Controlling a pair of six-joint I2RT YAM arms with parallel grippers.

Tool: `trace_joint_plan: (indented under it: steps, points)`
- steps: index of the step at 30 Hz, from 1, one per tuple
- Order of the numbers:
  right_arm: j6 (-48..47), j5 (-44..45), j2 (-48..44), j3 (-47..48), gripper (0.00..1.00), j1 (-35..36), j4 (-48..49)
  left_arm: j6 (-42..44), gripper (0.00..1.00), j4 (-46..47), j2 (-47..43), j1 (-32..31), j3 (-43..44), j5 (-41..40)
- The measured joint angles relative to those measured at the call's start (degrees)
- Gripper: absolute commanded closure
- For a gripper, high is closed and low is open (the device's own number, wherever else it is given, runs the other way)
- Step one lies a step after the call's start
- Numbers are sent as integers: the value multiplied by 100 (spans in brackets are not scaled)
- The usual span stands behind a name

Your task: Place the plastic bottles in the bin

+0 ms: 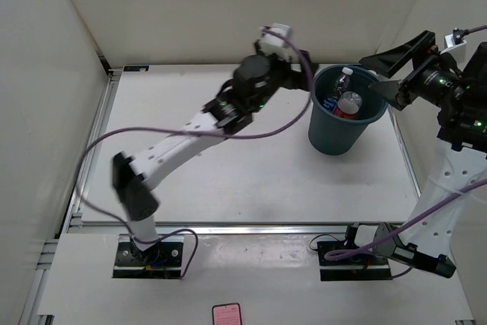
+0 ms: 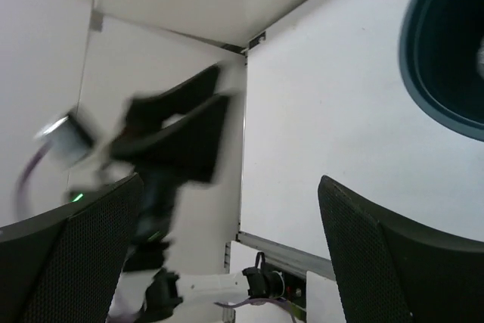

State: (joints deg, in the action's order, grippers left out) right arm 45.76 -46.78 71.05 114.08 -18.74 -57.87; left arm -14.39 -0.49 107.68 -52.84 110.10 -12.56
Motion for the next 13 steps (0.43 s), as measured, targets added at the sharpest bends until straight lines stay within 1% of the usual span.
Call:
trace_joint_plan:
  steps: [3, 5, 7, 10, 13]
  points:
    - [-35, 260, 98, -160, 0, 0, -203, 313, 0, -24, -1683, 2, -1167, -656]
    - [-55, 376, 157, -223, 0, 0, -306, 450, 0, -46, -2555, 2, -1698, -1084]
    - [-118, 455, 219, -223, 0, 0, -400, 581, 0, 9, -3220, 13, -2146, -1427]
    - [-214, 557, 284, -203, 0, 0, -544, 691, 0, -42, -3897, 15, -2776, -2039]
    - [-306, 649, 321, -122, 0, 0, -671, 675, 0, -267, -4424, 17, -3665, -2951]
